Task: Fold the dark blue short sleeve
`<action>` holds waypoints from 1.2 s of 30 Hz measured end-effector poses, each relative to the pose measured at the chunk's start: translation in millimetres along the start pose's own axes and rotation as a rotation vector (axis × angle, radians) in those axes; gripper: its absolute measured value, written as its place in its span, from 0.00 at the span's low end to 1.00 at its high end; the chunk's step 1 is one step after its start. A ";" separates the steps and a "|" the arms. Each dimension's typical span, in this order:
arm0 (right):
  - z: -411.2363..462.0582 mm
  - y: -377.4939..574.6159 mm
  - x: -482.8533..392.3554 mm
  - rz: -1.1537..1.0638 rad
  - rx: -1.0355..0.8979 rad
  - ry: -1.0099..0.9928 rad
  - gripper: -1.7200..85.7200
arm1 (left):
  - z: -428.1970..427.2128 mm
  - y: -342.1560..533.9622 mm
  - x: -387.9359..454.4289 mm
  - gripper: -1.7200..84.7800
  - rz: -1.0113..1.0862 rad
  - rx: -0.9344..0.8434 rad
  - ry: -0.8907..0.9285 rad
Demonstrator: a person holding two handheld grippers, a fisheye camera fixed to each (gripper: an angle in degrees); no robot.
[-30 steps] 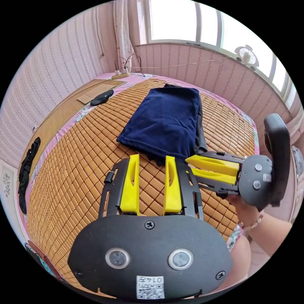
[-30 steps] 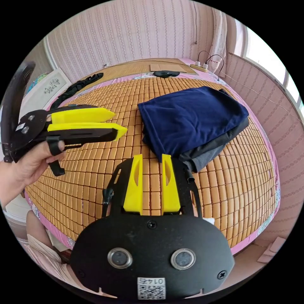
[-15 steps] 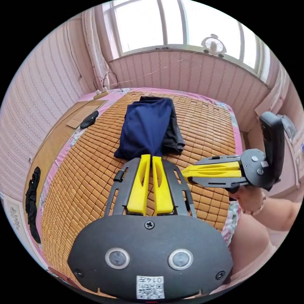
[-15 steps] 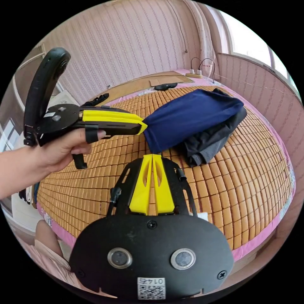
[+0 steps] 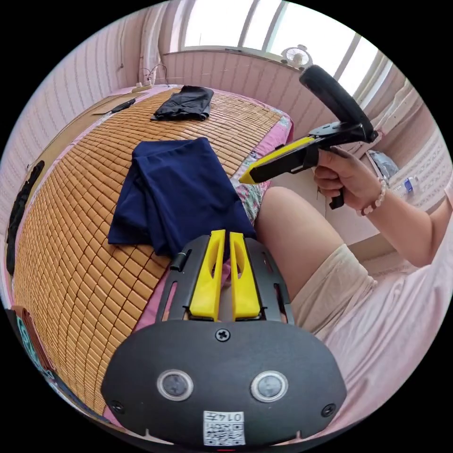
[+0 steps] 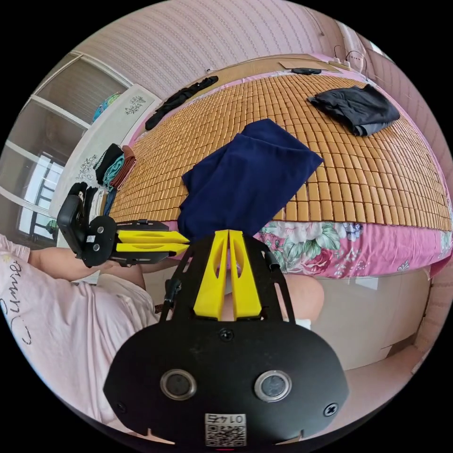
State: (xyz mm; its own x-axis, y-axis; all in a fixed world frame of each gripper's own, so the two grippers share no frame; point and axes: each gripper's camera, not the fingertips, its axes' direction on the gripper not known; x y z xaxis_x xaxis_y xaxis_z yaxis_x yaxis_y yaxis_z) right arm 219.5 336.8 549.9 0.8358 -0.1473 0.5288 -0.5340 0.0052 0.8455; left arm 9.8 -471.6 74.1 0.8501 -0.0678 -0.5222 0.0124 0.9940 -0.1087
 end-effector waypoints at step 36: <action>-137.0 103.8 127.4 0.233 0.350 -0.458 0.03 | -296.7 295.7 -180.0 0.02 -0.293 0.312 -0.187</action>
State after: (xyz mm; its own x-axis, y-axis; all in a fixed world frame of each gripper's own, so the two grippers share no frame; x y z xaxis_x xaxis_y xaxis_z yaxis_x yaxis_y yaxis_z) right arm 288.0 454.1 715.3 0.5942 -0.5915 0.5450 -0.7708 -0.2251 0.5960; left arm -295.7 -190.9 -115.0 0.8669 -0.3617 -0.3431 0.3998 0.9155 0.0453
